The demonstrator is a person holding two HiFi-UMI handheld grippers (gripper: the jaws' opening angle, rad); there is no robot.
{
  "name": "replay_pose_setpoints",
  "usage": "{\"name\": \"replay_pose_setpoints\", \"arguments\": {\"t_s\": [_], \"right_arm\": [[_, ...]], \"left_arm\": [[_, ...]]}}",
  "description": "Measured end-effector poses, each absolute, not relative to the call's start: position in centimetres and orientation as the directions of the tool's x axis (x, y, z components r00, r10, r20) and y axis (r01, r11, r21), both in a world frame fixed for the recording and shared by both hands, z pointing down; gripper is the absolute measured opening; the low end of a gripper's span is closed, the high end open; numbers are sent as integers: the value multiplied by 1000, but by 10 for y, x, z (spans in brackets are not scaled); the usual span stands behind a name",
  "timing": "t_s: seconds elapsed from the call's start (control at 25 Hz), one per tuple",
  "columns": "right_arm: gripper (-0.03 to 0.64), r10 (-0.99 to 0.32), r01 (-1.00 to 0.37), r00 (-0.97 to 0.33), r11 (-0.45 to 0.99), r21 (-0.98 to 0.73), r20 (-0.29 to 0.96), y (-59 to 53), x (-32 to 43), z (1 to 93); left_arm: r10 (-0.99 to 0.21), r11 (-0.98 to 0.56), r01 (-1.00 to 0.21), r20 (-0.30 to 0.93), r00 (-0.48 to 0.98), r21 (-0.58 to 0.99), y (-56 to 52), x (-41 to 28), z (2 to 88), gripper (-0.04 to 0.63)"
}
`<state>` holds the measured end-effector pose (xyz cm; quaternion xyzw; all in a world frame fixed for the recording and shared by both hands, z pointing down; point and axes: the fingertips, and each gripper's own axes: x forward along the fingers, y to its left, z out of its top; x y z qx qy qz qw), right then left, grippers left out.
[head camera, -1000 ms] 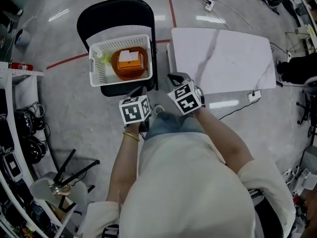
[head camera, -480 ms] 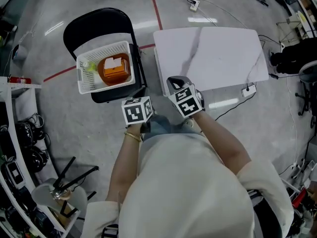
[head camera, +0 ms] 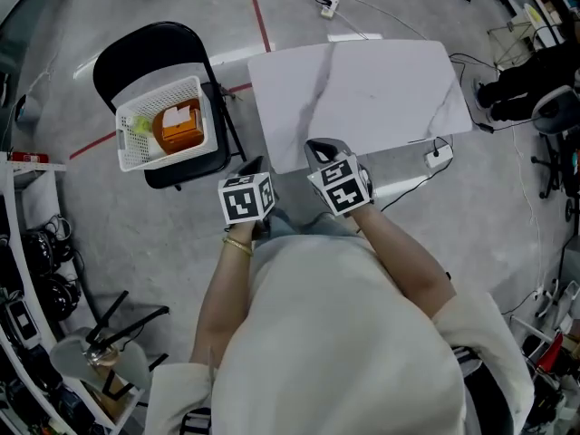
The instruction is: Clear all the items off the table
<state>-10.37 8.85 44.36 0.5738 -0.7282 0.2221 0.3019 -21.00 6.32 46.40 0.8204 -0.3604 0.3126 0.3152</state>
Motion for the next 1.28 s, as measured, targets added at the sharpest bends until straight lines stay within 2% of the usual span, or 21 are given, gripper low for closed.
{"name": "replay_pose_setpoints", "arguments": {"t_s": [0.72, 1.28], "right_arm": [[-2, -729, -976, -120, 212, 56, 674, 210, -36, 439], [-2, -757, -989, -86, 145, 37, 648, 259, -6, 437]], "left_arm": [[-393, -604, -749, 716, 577, 272, 172, -145, 458, 9], [-369, -680, -693, 706, 605, 238, 215, -112, 452, 9]]}}
